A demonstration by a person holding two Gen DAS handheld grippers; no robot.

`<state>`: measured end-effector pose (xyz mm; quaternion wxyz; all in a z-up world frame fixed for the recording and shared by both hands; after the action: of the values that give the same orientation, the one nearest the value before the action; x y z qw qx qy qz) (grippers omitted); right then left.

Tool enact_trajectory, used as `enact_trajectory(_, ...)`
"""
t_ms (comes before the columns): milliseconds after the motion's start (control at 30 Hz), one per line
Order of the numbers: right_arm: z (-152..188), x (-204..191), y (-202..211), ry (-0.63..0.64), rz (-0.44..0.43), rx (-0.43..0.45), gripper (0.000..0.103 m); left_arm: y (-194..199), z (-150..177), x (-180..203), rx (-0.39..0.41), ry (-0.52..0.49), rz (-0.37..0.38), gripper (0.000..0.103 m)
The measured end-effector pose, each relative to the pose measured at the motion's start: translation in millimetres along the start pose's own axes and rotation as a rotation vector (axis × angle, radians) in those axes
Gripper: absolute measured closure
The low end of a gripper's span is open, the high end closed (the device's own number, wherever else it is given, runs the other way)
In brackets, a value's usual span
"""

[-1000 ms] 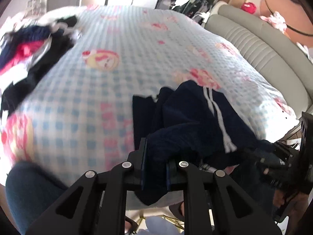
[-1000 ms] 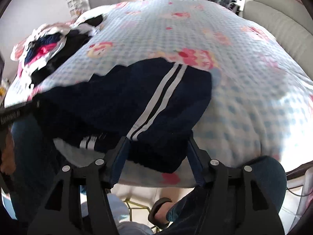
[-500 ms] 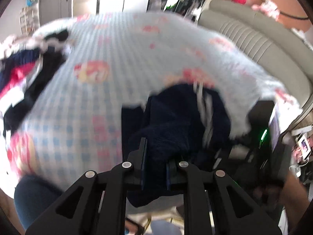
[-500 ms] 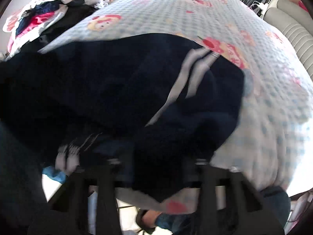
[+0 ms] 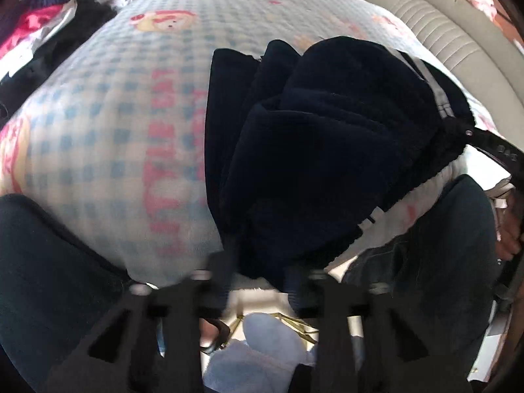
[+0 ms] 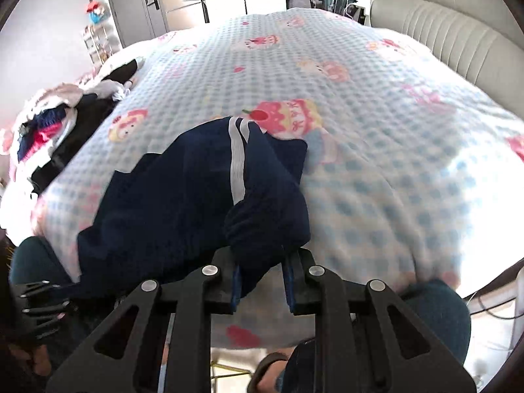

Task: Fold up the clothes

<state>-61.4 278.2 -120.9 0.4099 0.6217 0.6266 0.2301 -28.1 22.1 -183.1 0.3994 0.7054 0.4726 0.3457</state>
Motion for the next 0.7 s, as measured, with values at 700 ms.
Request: enact_trajectory(700, -50.9, -32.3, 1.3, -0.144, -0.179, 0.012, 0.083, 128.9, -133.1, -29.4, 0.329, -0.168, -0.18, 0.09)
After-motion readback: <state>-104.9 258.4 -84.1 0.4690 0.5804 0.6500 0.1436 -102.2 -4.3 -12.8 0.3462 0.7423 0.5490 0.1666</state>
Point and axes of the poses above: each gripper's, at about its wrist camera, not at the fingertips, and y roughly against the way its jaws point, x to its right, z to its underside, the point moved 4 cm from there along -y, roughly the way its jaws point, and after that the axes turned 13 degrees about -y, right-handed, at the moved point
